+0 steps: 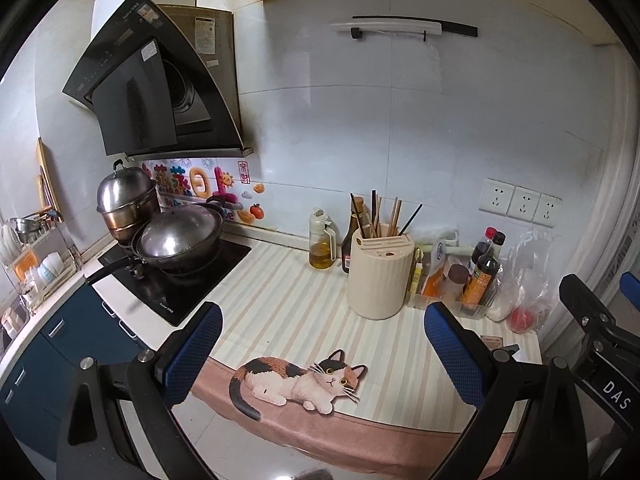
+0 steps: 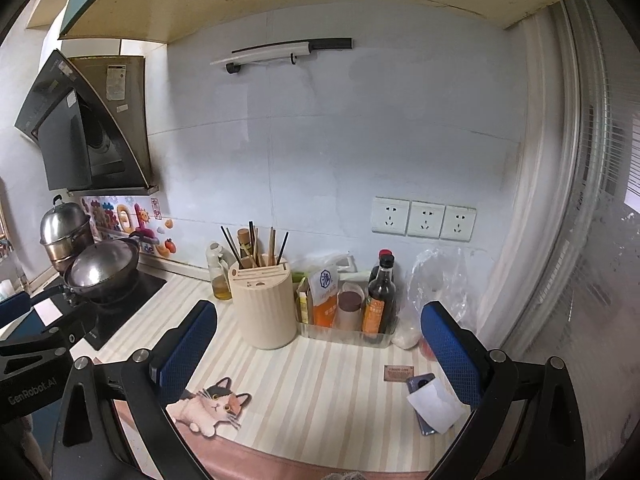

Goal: Organize utensils

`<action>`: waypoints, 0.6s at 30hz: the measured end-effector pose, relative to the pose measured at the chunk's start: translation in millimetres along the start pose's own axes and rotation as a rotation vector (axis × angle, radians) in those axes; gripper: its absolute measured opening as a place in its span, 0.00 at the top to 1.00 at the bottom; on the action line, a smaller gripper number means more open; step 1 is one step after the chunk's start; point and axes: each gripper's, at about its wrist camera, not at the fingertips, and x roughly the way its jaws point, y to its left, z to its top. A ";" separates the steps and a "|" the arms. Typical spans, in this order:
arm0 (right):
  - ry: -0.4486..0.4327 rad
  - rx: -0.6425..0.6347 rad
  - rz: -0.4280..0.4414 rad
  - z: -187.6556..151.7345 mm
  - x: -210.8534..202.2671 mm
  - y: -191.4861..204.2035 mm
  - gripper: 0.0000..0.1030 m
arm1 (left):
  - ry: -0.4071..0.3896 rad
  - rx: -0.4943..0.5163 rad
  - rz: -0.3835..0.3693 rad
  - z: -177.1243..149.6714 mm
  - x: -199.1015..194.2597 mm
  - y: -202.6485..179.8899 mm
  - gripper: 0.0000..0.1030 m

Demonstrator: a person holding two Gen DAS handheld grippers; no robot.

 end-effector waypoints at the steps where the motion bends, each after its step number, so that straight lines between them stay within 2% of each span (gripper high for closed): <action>1: -0.003 -0.003 -0.005 -0.4 -1.5 0.3 0.00 | 0.001 0.000 -0.002 -0.9 -0.1 0.2 0.00; 18: 0.029 0.001 -0.032 -14.3 -0.9 -4.3 0.00 | 0.025 0.008 -0.024 -11.5 5.3 -3.6 0.00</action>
